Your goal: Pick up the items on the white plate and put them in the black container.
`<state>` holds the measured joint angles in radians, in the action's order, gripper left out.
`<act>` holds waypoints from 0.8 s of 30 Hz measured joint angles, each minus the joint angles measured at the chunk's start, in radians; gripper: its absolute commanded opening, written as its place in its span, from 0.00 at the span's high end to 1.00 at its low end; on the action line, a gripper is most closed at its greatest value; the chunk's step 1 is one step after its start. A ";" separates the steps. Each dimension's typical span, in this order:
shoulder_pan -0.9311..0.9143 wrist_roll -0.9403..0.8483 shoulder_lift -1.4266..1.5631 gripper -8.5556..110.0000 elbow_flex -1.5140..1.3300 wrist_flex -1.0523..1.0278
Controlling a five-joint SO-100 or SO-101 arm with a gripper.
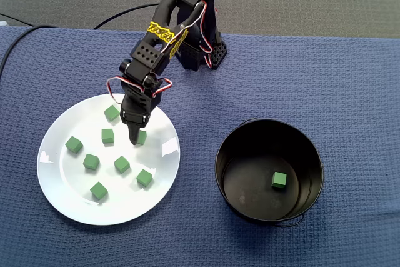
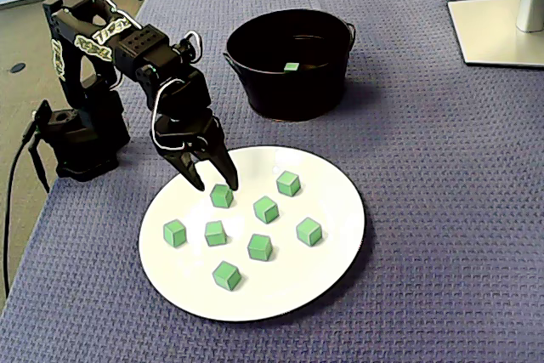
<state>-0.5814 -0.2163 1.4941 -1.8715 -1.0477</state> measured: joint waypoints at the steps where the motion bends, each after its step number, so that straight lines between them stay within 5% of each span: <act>1: 0.000 0.000 -0.009 0.80 0.000 0.005; 15: 0.002 0.000 -0.057 0.93 0.000 0.067; 24: 0.002 0.006 -0.014 0.93 0.002 0.035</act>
<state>-0.5798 -0.2102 1.4803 -1.8699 -1.0124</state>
